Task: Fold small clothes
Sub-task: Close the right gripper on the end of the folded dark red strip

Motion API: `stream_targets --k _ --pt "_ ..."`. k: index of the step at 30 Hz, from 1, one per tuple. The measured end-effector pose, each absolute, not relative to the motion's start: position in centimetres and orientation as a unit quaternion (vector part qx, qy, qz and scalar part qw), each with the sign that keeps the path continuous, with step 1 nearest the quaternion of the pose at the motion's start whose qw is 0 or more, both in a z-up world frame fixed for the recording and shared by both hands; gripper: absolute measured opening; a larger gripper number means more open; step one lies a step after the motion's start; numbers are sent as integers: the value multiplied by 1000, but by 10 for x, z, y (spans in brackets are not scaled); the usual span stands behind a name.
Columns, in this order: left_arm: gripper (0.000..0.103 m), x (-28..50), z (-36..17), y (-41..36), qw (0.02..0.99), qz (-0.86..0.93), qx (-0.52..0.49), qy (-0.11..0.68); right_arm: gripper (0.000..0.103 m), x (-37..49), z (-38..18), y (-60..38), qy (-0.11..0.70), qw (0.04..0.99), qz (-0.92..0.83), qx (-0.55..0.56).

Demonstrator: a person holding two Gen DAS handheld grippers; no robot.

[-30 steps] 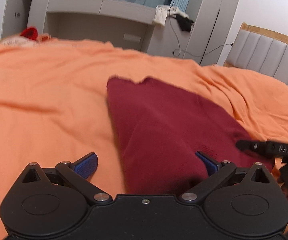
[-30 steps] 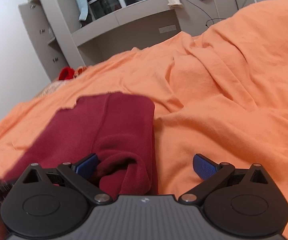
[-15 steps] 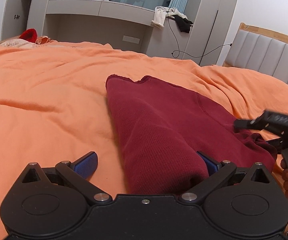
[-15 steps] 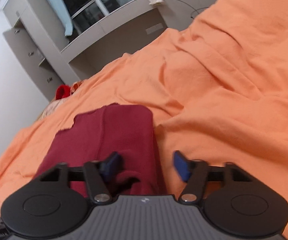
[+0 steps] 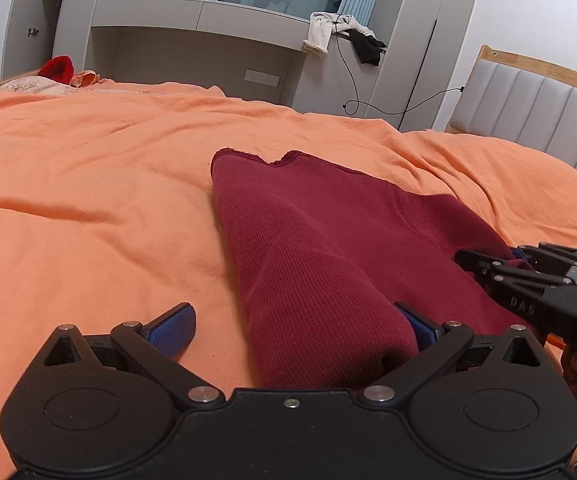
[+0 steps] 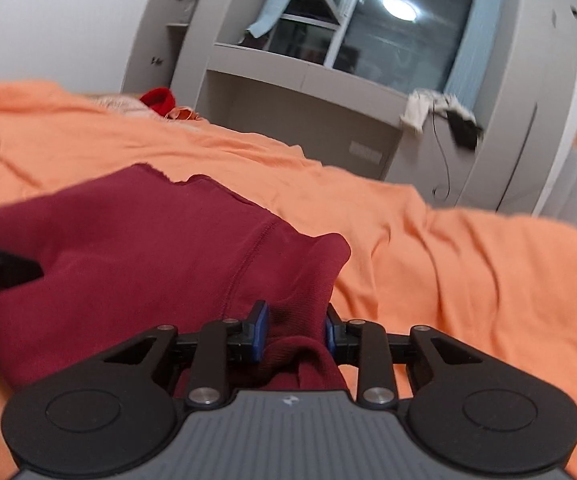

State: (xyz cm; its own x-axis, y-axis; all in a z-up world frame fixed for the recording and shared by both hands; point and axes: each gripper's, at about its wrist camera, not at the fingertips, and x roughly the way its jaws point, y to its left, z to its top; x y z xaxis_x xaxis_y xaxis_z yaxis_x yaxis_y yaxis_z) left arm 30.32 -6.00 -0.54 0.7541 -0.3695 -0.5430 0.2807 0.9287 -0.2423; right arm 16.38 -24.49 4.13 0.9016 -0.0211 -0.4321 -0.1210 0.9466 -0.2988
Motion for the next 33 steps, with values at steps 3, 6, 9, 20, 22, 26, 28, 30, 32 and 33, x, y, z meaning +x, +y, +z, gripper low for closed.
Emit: stream_targets --k 3,6,9,20,22,26,28,30,32,33 --pt "102 303 -5 -60 934 -174 -73 304 32 161 38 -235 207 957 20 -201" --pt "102 303 -6 -60 934 -174 -73 304 33 159 33 -225 192 951 15 -240" --pt "102 303 -6 -60 934 -174 -73 304 45 161 34 -222 187 949 13 -252" --pt "102 303 -6 -60 934 -174 -73 304 20 153 32 -211 163 942 44 -291" --pt "102 303 -5 -60 934 -174 -73 304 20 153 32 -211 162 942 46 -291" --pt "102 303 -6 -60 934 -174 -73 304 32 157 35 -217 171 947 40 -269" --pt "102 303 -6 -60 934 -174 -73 304 49 160 39 -226 181 953 37 -239" --pt "102 303 -6 -60 934 -174 -73 304 61 162 46 -240 195 962 39 -185" --pt "102 303 -6 -60 934 -174 -73 304 71 165 53 -258 209 970 45 -119" --pt "103 303 -6 -60 934 -174 -72 304 76 168 55 -267 219 971 53 -79"
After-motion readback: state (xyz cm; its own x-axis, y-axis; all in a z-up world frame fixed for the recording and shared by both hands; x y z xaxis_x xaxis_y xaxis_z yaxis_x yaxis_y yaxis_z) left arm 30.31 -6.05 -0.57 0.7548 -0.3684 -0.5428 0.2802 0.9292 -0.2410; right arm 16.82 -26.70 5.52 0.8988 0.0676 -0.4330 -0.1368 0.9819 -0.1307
